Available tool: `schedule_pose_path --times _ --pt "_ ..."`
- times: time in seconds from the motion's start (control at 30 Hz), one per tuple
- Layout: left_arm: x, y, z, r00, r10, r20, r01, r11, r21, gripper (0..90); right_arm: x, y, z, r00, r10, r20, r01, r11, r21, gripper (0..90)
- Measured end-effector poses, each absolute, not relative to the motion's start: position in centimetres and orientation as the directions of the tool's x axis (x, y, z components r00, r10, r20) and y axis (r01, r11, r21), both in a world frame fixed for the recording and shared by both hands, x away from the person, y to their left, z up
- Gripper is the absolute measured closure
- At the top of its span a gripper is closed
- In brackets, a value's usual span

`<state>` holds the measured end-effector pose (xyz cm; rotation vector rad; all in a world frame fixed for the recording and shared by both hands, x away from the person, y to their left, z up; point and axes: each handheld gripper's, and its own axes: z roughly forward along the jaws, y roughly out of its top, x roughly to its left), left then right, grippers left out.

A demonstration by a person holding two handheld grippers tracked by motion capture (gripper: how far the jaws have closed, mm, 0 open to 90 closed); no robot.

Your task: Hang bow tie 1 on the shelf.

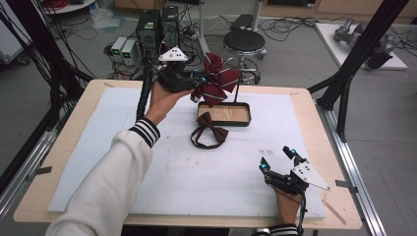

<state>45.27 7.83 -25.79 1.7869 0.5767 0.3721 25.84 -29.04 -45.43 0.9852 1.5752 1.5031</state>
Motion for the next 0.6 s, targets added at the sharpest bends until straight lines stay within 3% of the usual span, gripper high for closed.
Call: schedule_pose_path --times 0.6 --pt "48.4 7.5 -26.6 0.797 0.594 -0.109 0.251 -0.161 0.955 74.5 25.9 -29.1 -45.4 -0.438 0.899 -0.001 0.041 0.021 0.999 10.6"
